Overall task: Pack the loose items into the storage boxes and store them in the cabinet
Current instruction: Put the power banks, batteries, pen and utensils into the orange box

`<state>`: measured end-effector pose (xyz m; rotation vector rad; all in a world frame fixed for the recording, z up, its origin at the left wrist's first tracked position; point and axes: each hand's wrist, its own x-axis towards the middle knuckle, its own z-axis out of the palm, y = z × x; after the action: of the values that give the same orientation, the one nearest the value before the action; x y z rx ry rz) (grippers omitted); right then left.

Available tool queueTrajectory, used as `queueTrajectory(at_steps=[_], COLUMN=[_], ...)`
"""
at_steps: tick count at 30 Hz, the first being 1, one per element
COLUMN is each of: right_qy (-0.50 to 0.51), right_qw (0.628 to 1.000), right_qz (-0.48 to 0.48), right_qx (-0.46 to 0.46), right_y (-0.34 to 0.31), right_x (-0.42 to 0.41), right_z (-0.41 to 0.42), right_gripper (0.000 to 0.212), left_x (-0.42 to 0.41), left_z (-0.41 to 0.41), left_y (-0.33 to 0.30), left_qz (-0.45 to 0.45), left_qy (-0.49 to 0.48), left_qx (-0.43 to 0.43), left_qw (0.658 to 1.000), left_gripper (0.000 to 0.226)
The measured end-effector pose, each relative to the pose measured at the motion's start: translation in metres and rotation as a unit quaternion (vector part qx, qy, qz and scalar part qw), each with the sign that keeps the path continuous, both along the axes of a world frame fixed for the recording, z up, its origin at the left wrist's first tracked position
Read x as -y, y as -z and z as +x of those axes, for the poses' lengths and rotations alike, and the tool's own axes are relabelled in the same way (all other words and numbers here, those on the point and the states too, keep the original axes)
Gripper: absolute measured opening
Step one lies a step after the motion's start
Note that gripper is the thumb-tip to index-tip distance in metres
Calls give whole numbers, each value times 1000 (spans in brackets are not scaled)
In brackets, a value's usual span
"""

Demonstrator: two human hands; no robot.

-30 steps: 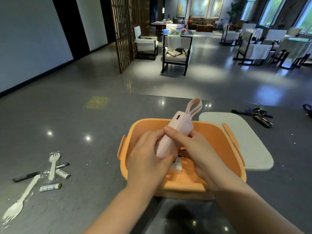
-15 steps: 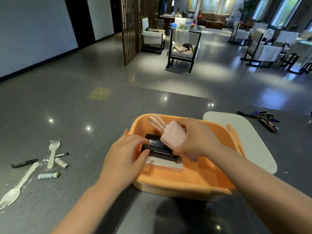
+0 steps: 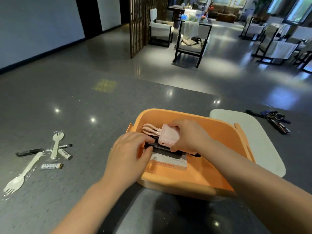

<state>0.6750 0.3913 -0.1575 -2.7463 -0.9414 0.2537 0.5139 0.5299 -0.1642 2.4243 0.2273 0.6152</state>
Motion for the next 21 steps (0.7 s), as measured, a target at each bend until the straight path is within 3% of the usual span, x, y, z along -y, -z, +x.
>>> queueTrajectory(at_steps=[4, 10, 15, 18, 21], right_qy=[33, 67, 112, 161, 208], right_qw=[999, 997, 990, 970, 908], right_qz=[20, -33, -12, 79, 225], right_qx=[0, 15, -81, -162, -286], right_y=[0, -11, -21, -32, -41], right_x=[6, 2, 7, 19, 29], right_z=[-4, -15, -20, -21, -25], right_gripper=[84, 82, 79, 62, 42], left_x=[0, 1, 0, 4, 15], left_z=[0, -1, 3, 12, 18], left_y=[1, 0, -9, -21, -23], left_qz=[-4, 0, 25, 41, -4], left_qy=[0, -3, 25, 67, 81], left_qx=[-4, -9, -33, -43, -87], left_qw=[1000, 1000, 999, 996, 993], left_gripper=[17, 17, 25, 48, 70])
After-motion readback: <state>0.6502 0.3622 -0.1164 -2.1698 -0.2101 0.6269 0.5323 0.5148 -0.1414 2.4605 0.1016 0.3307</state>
